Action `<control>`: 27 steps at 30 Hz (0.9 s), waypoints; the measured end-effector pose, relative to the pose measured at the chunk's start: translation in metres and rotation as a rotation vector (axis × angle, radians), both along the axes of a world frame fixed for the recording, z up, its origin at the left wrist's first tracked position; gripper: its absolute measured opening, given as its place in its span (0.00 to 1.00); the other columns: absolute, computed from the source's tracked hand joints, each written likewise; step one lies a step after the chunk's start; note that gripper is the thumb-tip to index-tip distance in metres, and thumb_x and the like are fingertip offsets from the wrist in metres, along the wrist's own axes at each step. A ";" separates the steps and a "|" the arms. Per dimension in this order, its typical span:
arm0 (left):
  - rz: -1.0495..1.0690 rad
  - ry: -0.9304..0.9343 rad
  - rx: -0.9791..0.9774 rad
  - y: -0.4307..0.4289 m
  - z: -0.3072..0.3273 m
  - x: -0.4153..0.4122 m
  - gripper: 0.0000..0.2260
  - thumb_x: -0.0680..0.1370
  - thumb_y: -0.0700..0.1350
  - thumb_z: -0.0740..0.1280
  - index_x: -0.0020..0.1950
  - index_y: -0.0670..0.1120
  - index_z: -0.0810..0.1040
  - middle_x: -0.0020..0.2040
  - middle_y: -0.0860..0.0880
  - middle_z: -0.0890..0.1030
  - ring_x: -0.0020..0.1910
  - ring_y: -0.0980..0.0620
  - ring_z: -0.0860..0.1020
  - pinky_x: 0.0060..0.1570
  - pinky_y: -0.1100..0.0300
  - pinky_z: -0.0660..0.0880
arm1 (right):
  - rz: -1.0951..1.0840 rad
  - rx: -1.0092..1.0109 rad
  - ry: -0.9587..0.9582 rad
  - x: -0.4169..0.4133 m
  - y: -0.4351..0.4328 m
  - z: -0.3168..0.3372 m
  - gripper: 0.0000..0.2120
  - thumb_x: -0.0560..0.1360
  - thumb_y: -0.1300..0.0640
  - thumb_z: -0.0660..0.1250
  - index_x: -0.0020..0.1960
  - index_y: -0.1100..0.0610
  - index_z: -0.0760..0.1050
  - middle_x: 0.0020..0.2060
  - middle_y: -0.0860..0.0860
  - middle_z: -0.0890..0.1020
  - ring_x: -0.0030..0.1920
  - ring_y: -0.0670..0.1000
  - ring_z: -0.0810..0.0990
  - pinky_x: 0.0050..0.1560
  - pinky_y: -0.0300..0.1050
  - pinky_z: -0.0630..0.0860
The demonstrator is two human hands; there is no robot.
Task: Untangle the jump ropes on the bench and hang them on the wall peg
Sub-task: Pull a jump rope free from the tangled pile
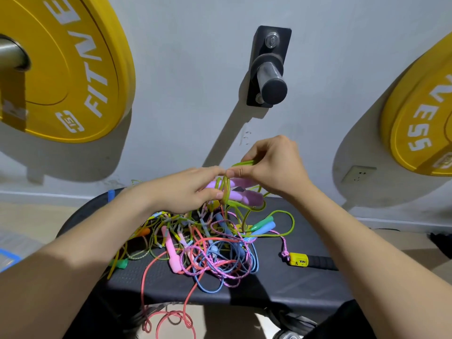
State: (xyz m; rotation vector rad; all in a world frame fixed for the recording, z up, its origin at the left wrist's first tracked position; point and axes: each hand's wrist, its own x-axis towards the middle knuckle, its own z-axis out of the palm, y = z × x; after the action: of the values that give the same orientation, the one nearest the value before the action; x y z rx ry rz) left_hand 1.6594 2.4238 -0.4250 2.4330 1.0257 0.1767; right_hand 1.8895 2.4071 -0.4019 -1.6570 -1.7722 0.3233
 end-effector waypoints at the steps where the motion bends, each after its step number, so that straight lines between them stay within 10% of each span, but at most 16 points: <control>1: 0.007 0.011 -0.015 0.000 0.000 0.000 0.24 0.86 0.52 0.64 0.80 0.52 0.63 0.53 0.50 0.79 0.54 0.55 0.72 0.55 0.60 0.68 | 0.013 -0.044 0.060 0.001 0.001 -0.001 0.22 0.56 0.35 0.86 0.33 0.51 0.83 0.27 0.44 0.84 0.31 0.43 0.83 0.35 0.44 0.80; 7: -0.098 -0.197 -0.114 -0.011 0.008 -0.001 0.18 0.83 0.46 0.70 0.61 0.53 0.60 0.42 0.48 0.82 0.38 0.49 0.72 0.44 0.55 0.73 | 0.188 -0.431 0.443 0.018 0.001 -0.008 0.20 0.59 0.47 0.87 0.42 0.58 0.88 0.33 0.53 0.85 0.34 0.48 0.78 0.38 0.42 0.72; 13: -0.146 -0.591 -0.316 -0.012 0.020 0.008 0.26 0.83 0.33 0.68 0.78 0.48 0.66 0.56 0.48 0.86 0.48 0.60 0.82 0.51 0.66 0.76 | 0.466 -0.672 0.906 0.040 0.007 -0.011 0.10 0.76 0.68 0.69 0.56 0.66 0.85 0.50 0.62 0.85 0.45 0.55 0.83 0.39 0.40 0.79; 19: 0.233 -0.684 -0.107 0.016 0.010 0.005 0.16 0.82 0.32 0.69 0.67 0.47 0.76 0.46 0.54 0.84 0.42 0.61 0.81 0.46 0.69 0.75 | 0.537 -0.906 0.654 0.022 0.000 -0.011 0.14 0.89 0.54 0.56 0.65 0.54 0.79 0.34 0.51 0.69 0.25 0.44 0.63 0.25 0.34 0.64; 22: 0.421 -0.480 0.104 0.029 -0.004 0.000 0.15 0.82 0.41 0.71 0.68 0.49 0.77 0.51 0.49 0.84 0.52 0.46 0.82 0.54 0.54 0.76 | 0.609 -1.021 0.516 0.009 -0.007 -0.004 0.16 0.89 0.54 0.57 0.73 0.55 0.74 0.29 0.50 0.66 0.25 0.48 0.69 0.26 0.38 0.70; 27: 0.344 -0.150 0.242 0.024 -0.021 0.006 0.16 0.83 0.41 0.69 0.71 0.47 0.77 0.57 0.41 0.85 0.59 0.35 0.80 0.48 0.57 0.64 | 0.660 -0.971 0.167 -0.007 -0.019 0.001 0.15 0.88 0.50 0.61 0.61 0.60 0.80 0.30 0.54 0.68 0.24 0.51 0.72 0.26 0.41 0.71</control>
State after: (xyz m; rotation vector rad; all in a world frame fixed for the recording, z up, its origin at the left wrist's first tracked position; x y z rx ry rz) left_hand 1.6653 2.4480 -0.4460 2.3855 1.4159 0.6217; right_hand 1.8824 2.3881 -0.4004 -1.4469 -2.1259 1.7850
